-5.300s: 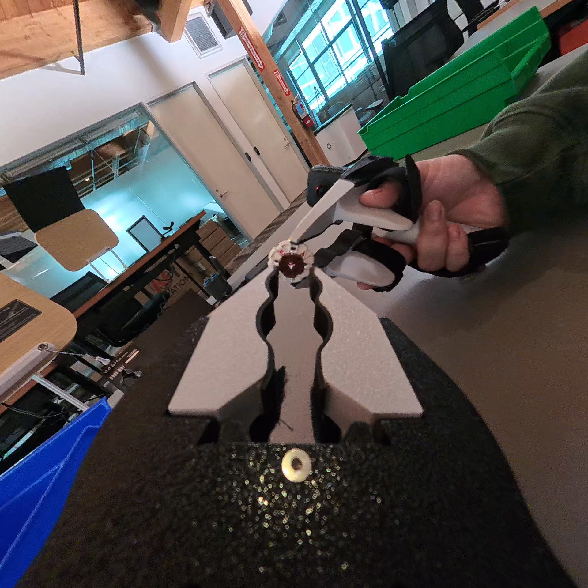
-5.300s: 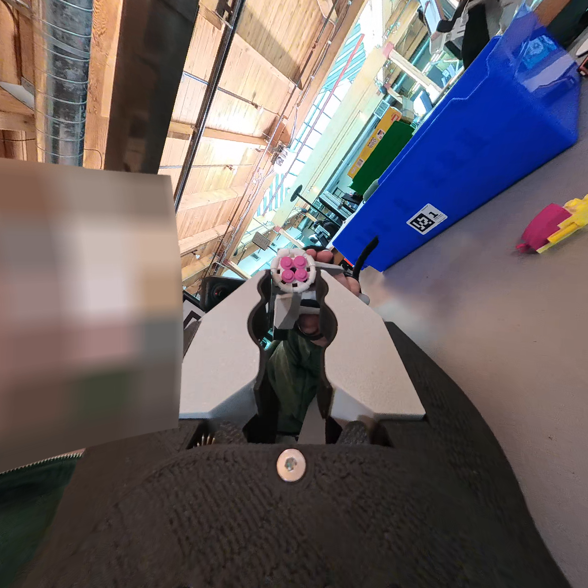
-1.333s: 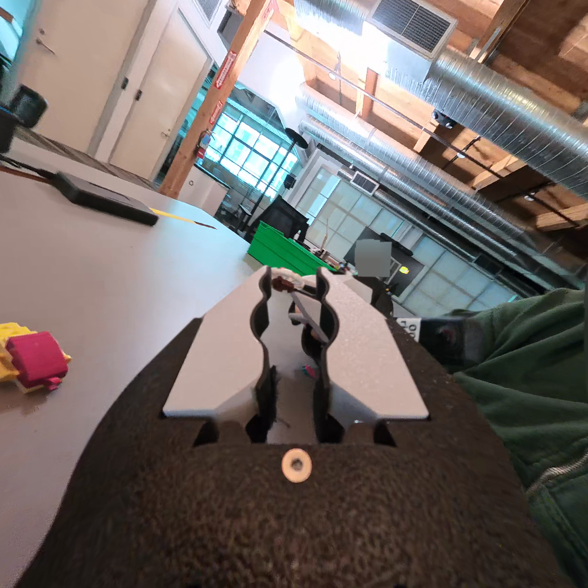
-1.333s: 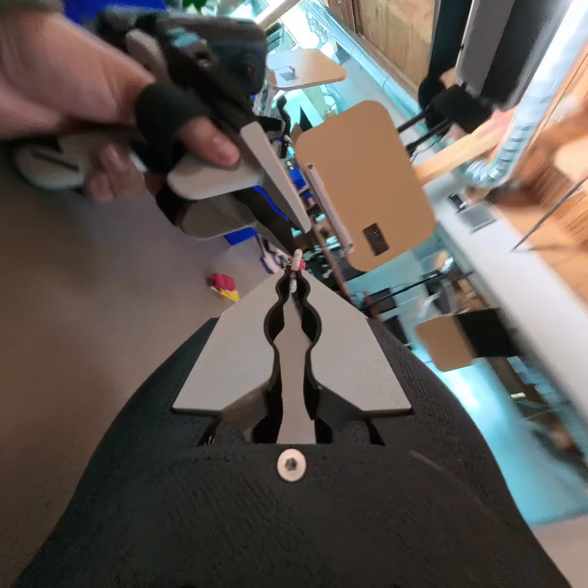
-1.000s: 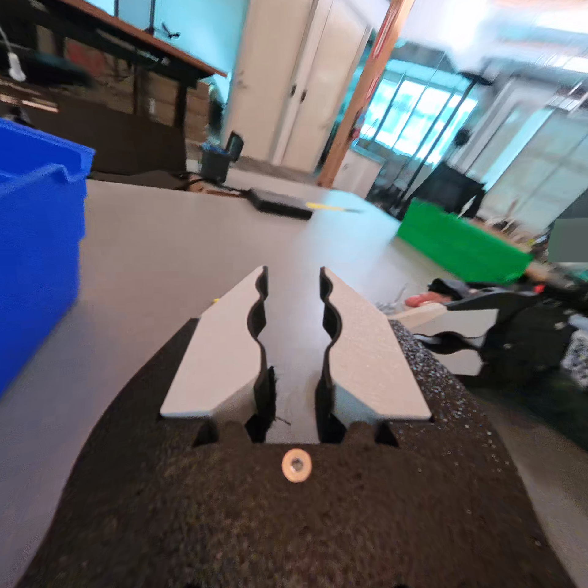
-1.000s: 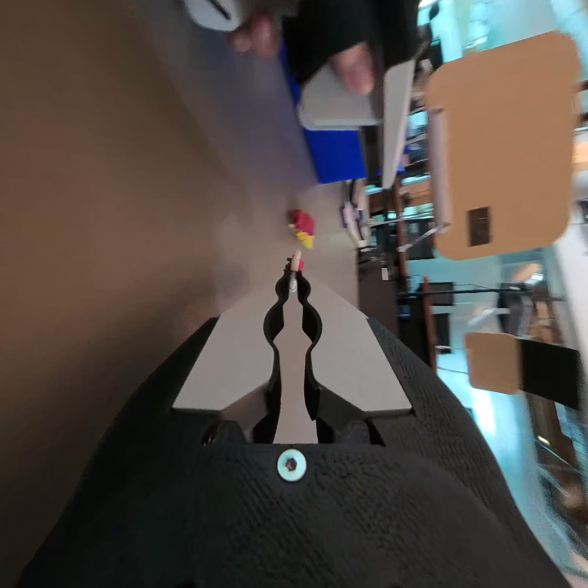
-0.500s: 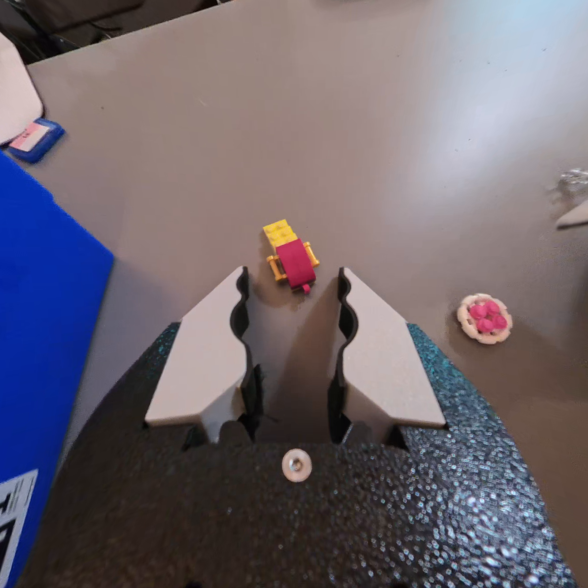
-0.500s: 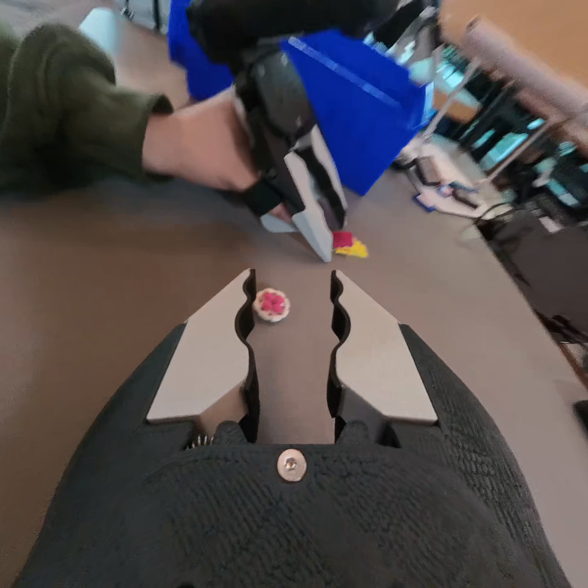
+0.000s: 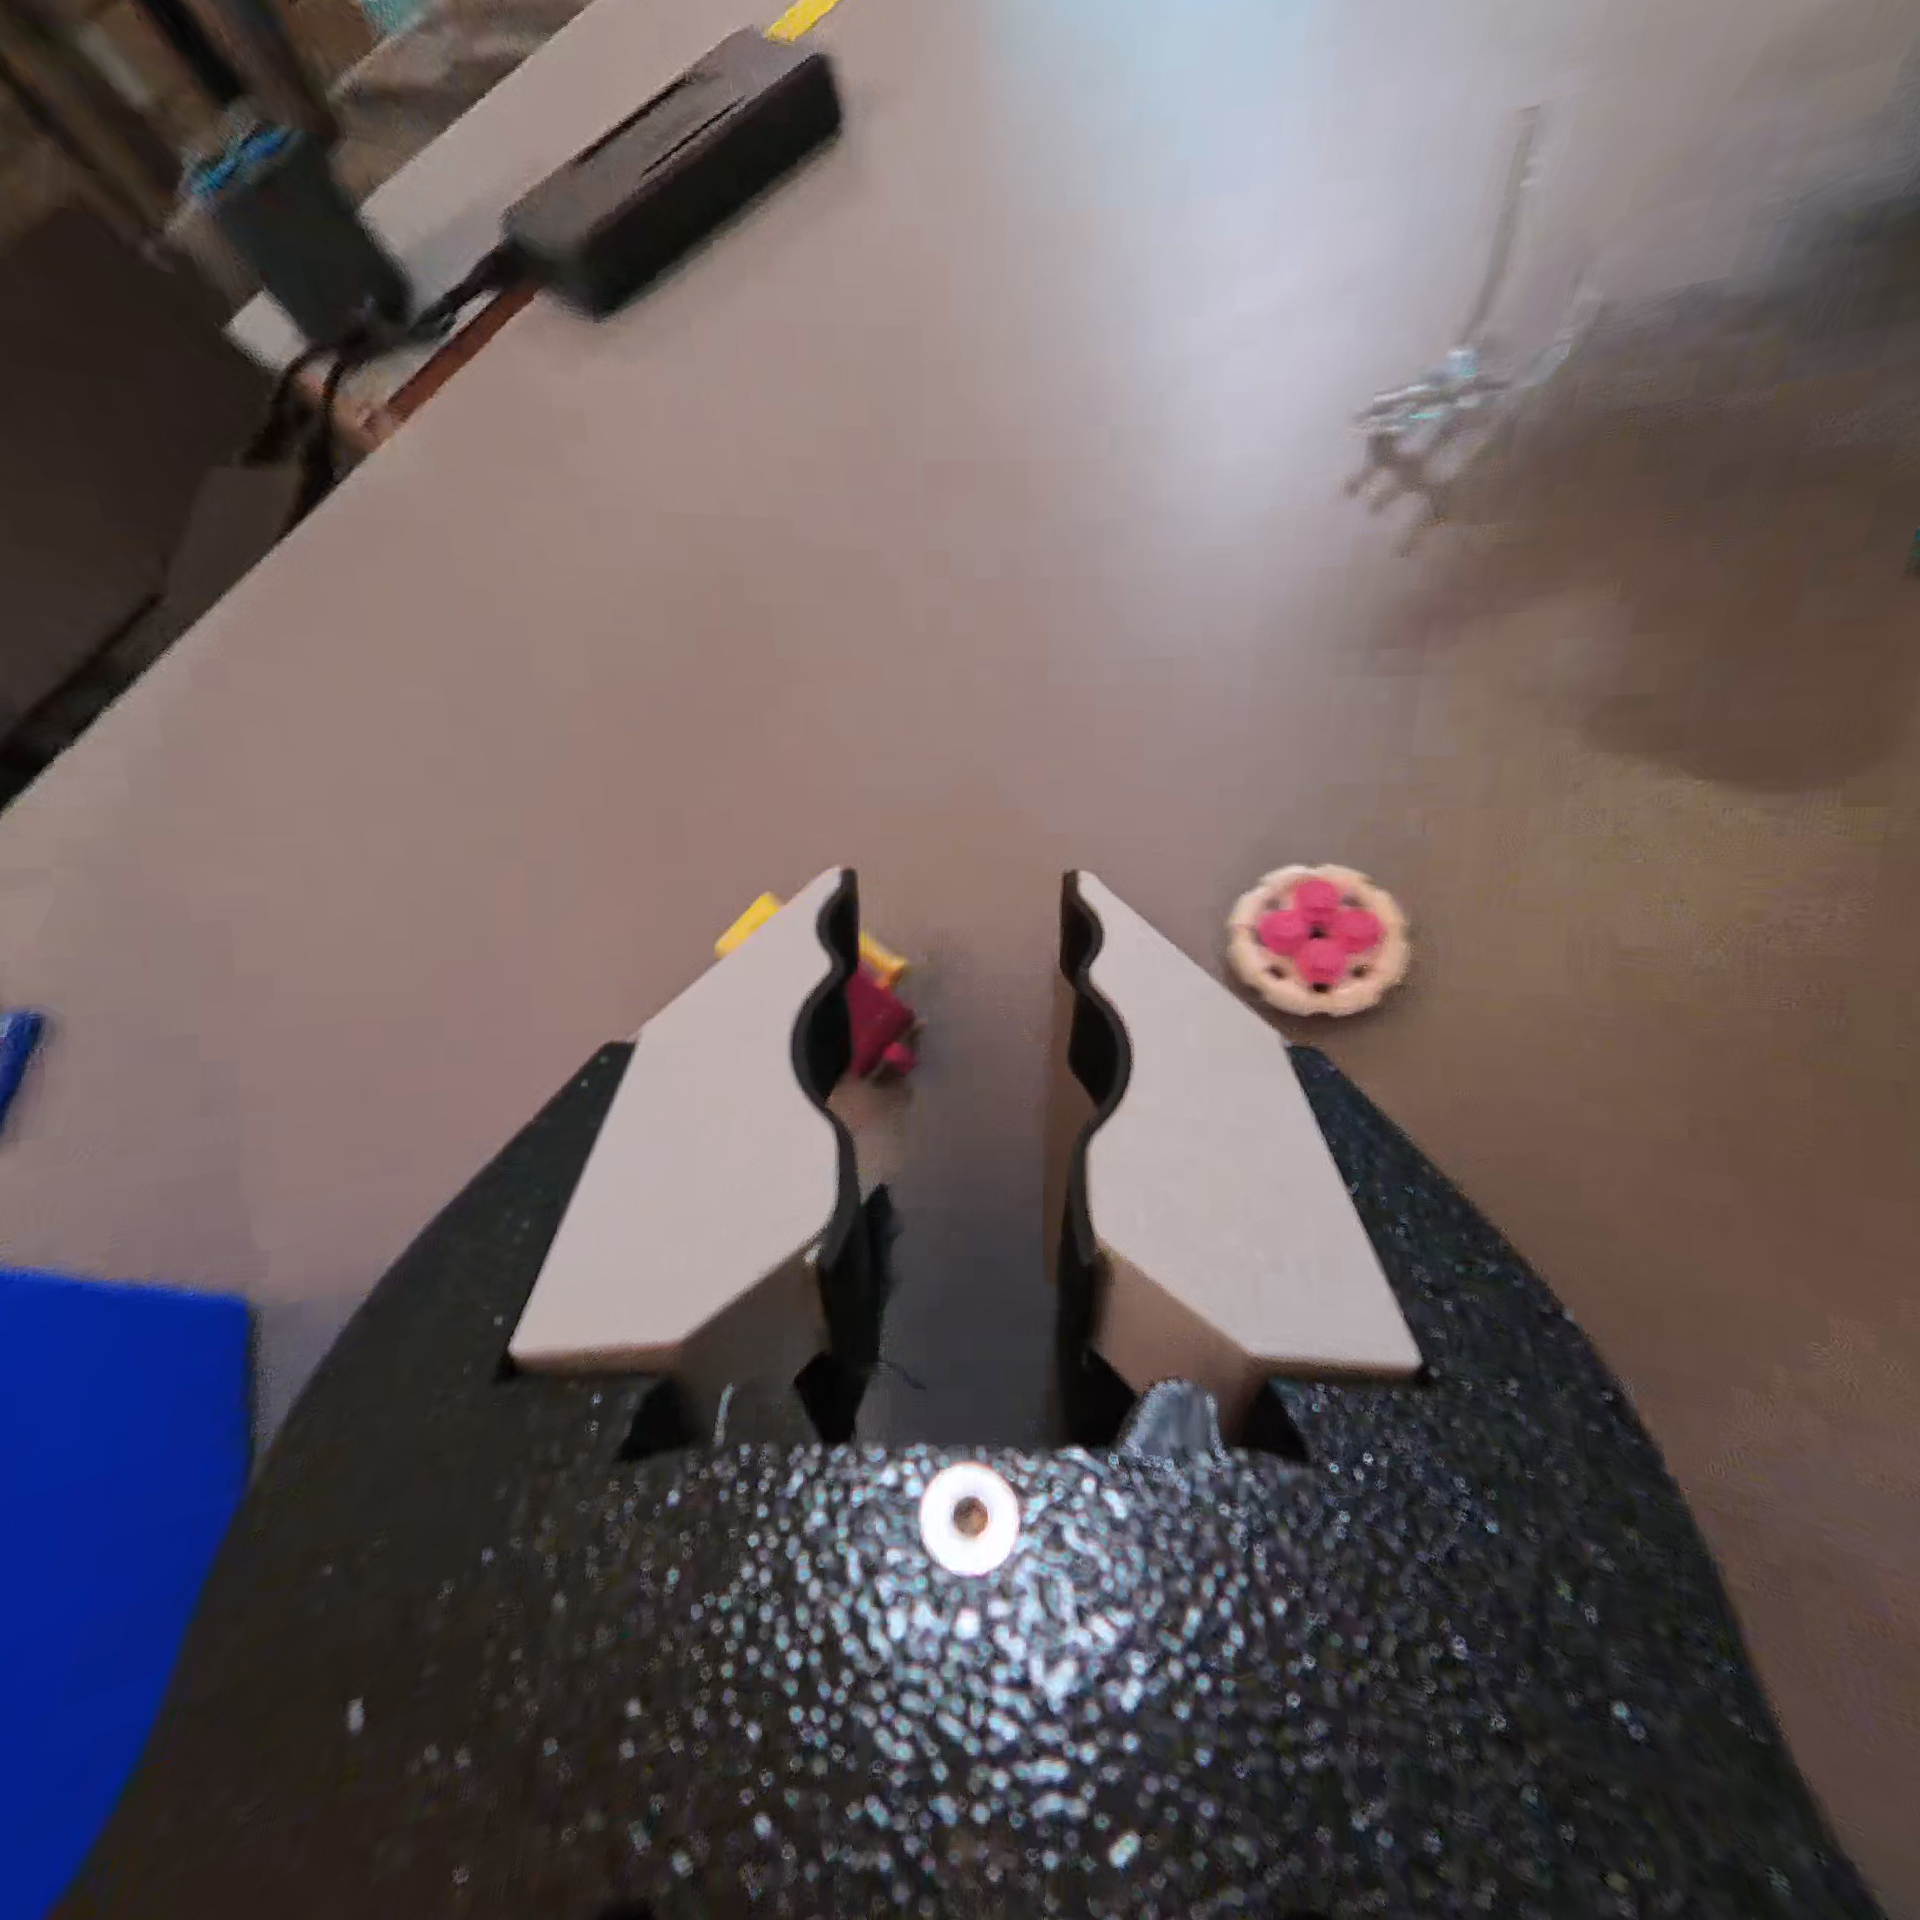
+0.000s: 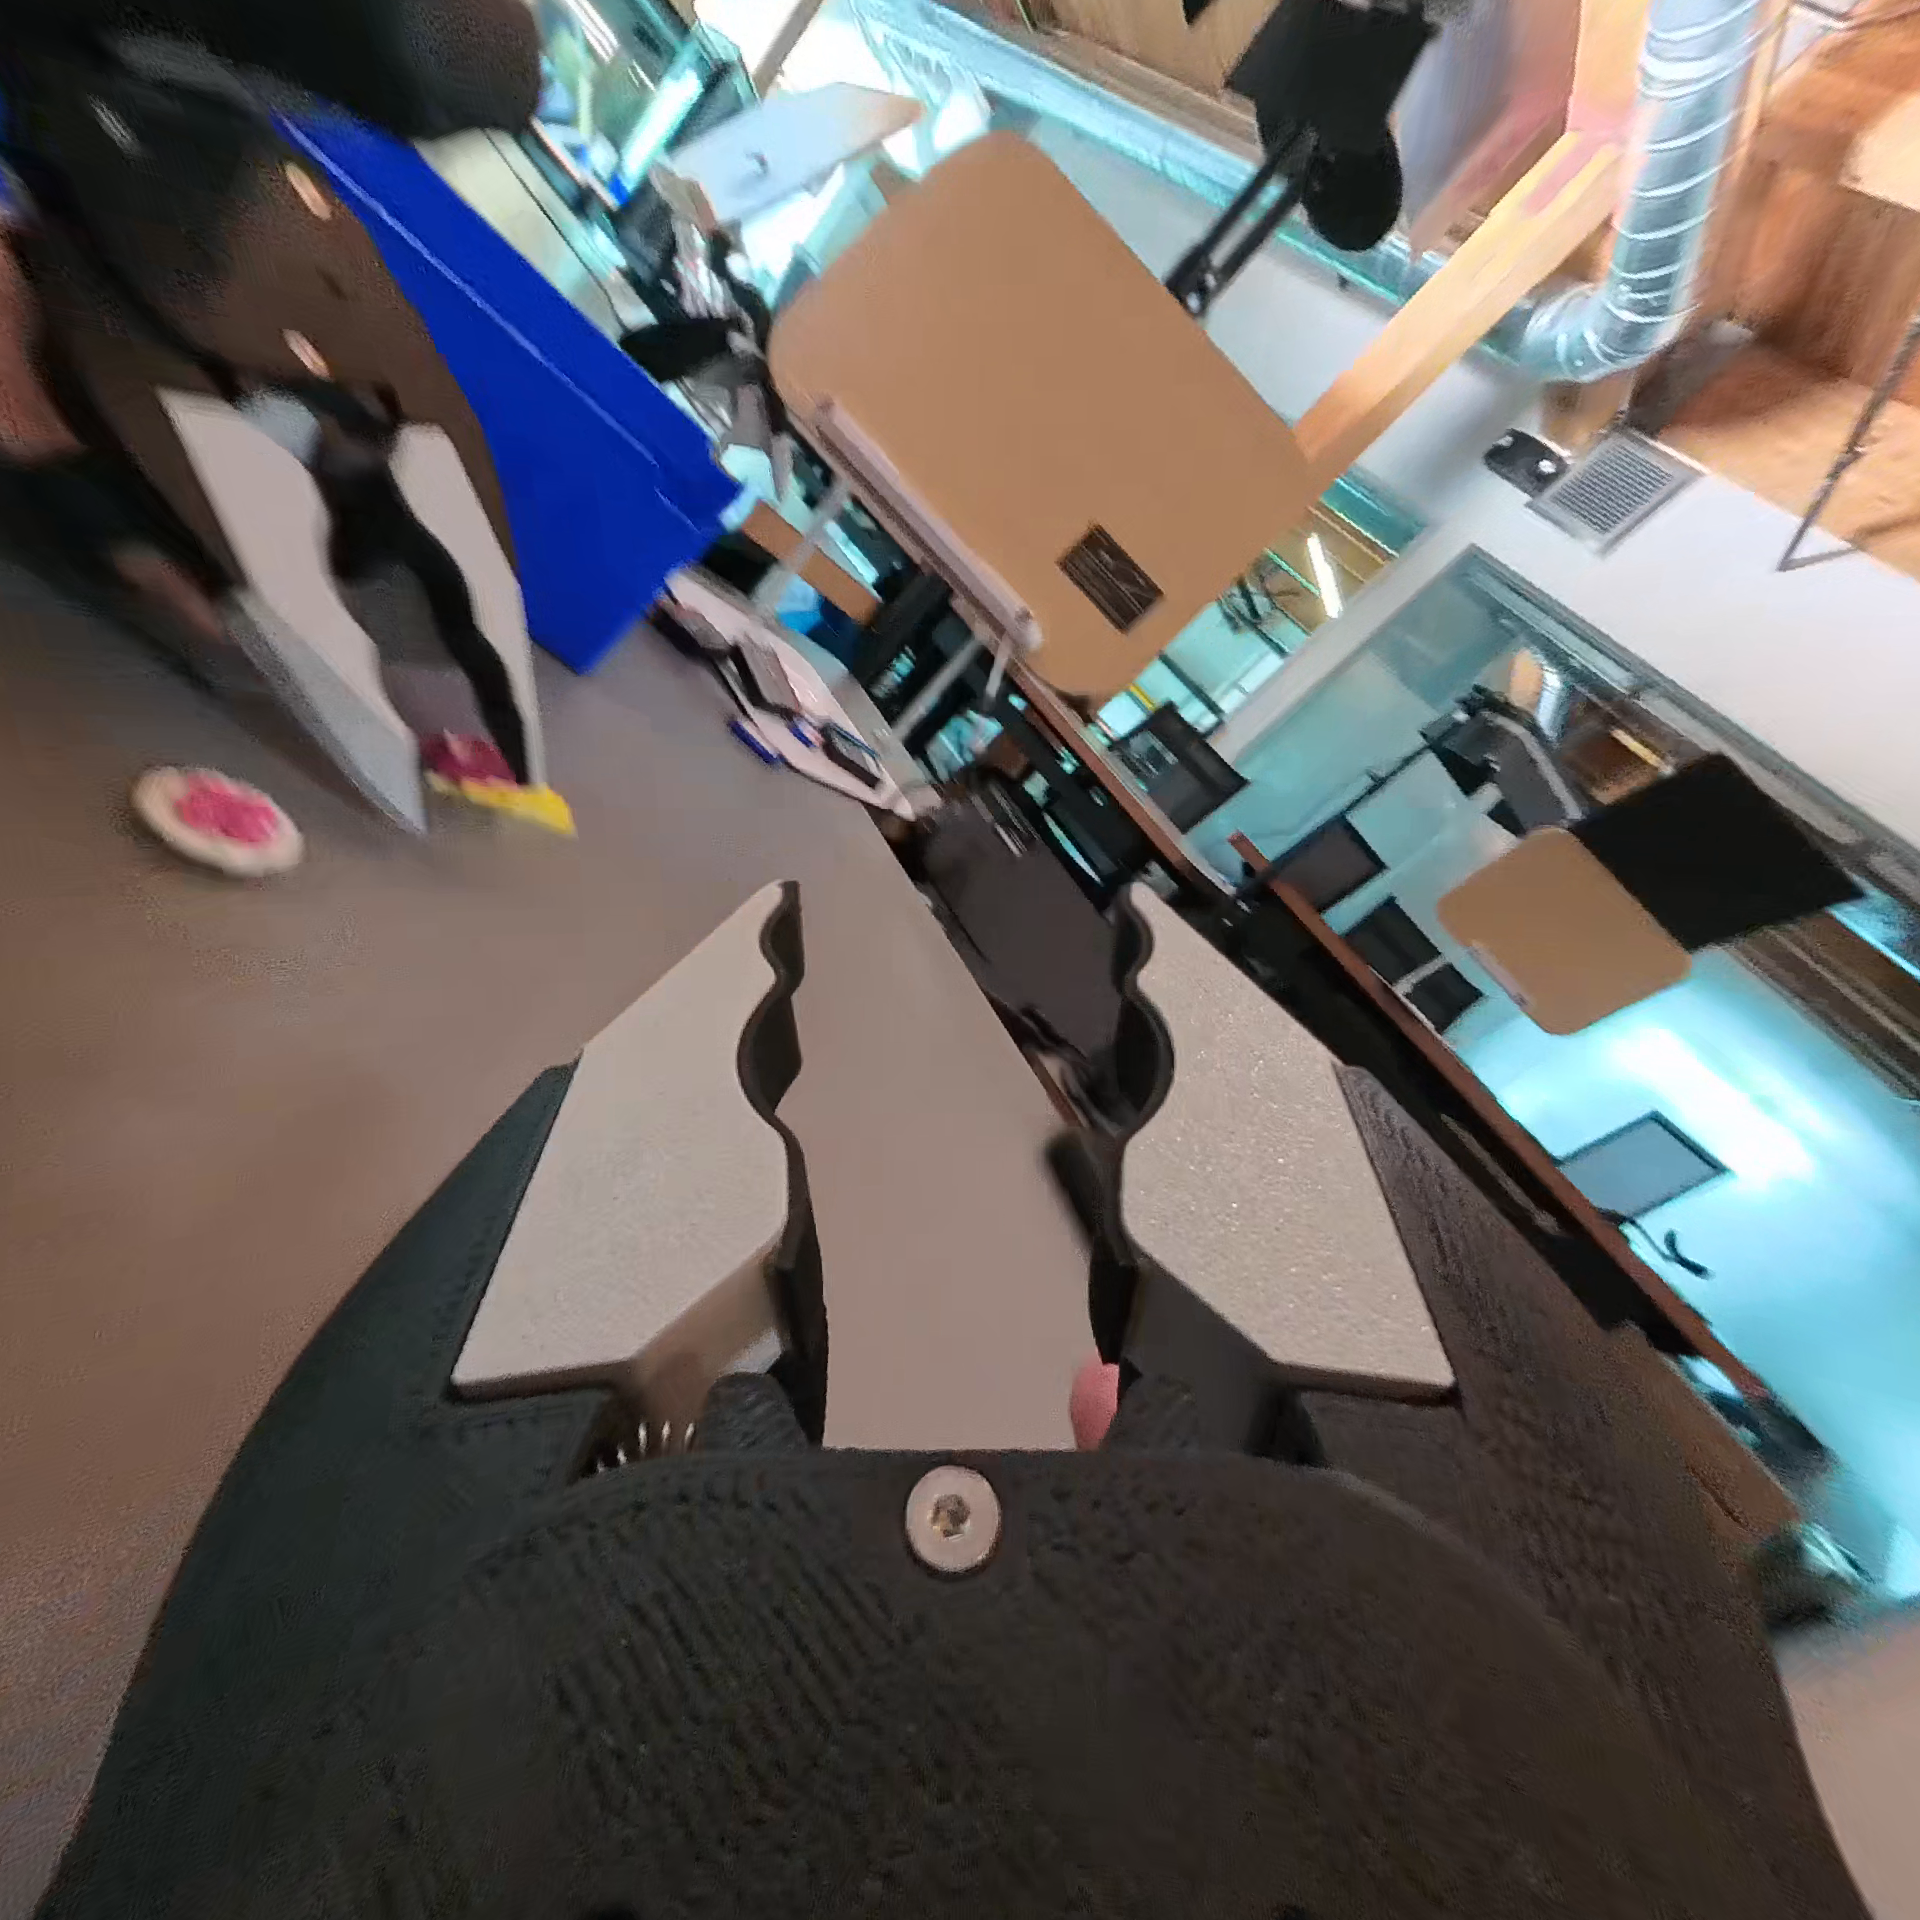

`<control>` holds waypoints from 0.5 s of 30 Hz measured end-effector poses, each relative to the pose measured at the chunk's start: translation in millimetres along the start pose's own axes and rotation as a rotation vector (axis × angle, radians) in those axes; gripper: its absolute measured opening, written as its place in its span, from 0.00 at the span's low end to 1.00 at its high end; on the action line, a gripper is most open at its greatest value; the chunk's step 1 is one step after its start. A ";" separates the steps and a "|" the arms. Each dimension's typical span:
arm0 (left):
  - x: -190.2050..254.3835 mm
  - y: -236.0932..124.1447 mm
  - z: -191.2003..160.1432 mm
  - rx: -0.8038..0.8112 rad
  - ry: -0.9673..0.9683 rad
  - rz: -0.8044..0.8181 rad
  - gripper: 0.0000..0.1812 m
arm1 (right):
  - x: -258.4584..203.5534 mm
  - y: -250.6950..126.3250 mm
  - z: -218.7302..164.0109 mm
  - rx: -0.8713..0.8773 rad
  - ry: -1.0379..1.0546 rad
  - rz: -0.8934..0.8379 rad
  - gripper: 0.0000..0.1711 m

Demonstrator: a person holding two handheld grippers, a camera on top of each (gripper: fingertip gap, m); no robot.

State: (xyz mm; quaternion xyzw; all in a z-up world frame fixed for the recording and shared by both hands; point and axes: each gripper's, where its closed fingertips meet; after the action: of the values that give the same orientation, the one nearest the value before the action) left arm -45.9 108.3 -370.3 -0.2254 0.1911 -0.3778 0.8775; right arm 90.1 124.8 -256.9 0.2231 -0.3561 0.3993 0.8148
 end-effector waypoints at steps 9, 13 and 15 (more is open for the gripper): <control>-2.9 -23.1 50.9 0.329 0.280 0.252 0.46 | 51.3 -23.7 -61.1 0.000 0.066 -0.187 0.34; -27.8 -49.0 70.2 0.490 0.299 0.442 0.59 | 47.4 -2.9 -79.2 0.000 0.044 -0.110 0.52; -36.5 -67.4 80.6 0.596 0.306 0.538 0.66 | 53.0 3.4 -92.9 -0.029 0.061 -0.109 0.61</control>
State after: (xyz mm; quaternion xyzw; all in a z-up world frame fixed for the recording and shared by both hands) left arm -67.4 114.6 -261.4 0.1547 0.2535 -0.2035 0.9330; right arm 147.3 213.0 -276.5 0.2179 -0.3243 0.3558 0.8490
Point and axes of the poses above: each gripper's, where its closed fingertips meet, y out along the fingers, z out of its top, x = y × z across the jaws, and after that the axes turned 5 degrees about -y, right-handed
